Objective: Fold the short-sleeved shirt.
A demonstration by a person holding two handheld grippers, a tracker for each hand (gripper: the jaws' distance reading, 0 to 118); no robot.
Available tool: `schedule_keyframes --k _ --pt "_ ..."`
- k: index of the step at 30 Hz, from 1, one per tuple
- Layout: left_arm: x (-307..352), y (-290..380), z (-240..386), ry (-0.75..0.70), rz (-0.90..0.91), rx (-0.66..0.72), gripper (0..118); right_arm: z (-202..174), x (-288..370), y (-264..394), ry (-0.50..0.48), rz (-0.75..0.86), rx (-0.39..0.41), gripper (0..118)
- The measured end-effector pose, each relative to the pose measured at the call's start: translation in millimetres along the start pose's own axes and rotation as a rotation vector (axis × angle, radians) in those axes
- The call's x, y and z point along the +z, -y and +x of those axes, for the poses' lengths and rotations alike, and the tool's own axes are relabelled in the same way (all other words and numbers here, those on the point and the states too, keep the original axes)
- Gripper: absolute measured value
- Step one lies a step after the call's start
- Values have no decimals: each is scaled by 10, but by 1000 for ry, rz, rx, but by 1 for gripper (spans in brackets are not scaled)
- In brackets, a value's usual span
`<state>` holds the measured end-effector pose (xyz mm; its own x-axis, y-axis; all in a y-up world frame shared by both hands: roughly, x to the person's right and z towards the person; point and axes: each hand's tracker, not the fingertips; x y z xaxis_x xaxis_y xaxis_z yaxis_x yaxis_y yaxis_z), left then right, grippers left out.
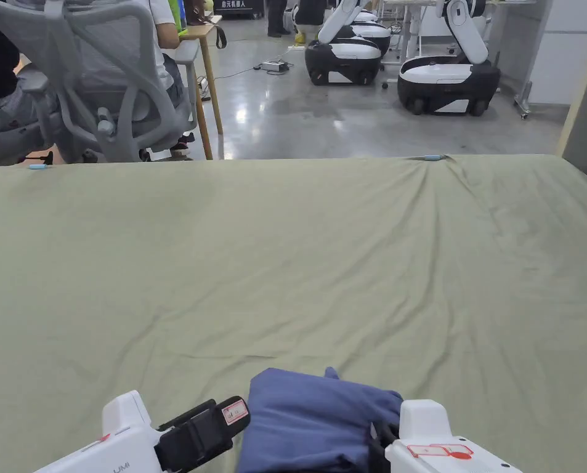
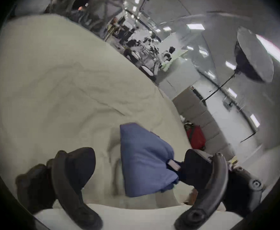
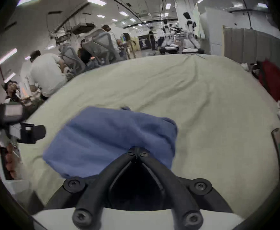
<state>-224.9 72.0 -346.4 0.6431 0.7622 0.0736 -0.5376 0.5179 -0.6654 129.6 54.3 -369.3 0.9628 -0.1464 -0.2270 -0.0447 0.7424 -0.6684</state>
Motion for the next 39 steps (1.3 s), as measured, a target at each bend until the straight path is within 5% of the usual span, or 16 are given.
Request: schedule_keyframes --k 3,9,10,11,12,17,27,39 --pt "-370 120 -149 65 -114 109 111 83 21 -26 -26 6 -54 0" --pt "-1021 327 -188 264 -167 331 104 -23 44 -7 9 29 54 0" --pt "-1055 302 -179 223 -171 328 91 -60 72 -3 14 39 65 0" --pt "-1065 285 -152 116 -171 286 54 -85 94 -7 18 45 78 0" --pt "-1065 275 -119 24 -170 192 30 -120 122 -25 21 50 96 0" --pt "-709 113 7 -1 -129 35 29 -438 255 -196 12 95 158 0" --pt "405 -660 -673 -160 -64 -95 29 -1683 334 -510 -66 206 199 0" --pt "1680 -1665 -1879 -304 13 -11 29 -2881 90 -549 -145 198 283 0"
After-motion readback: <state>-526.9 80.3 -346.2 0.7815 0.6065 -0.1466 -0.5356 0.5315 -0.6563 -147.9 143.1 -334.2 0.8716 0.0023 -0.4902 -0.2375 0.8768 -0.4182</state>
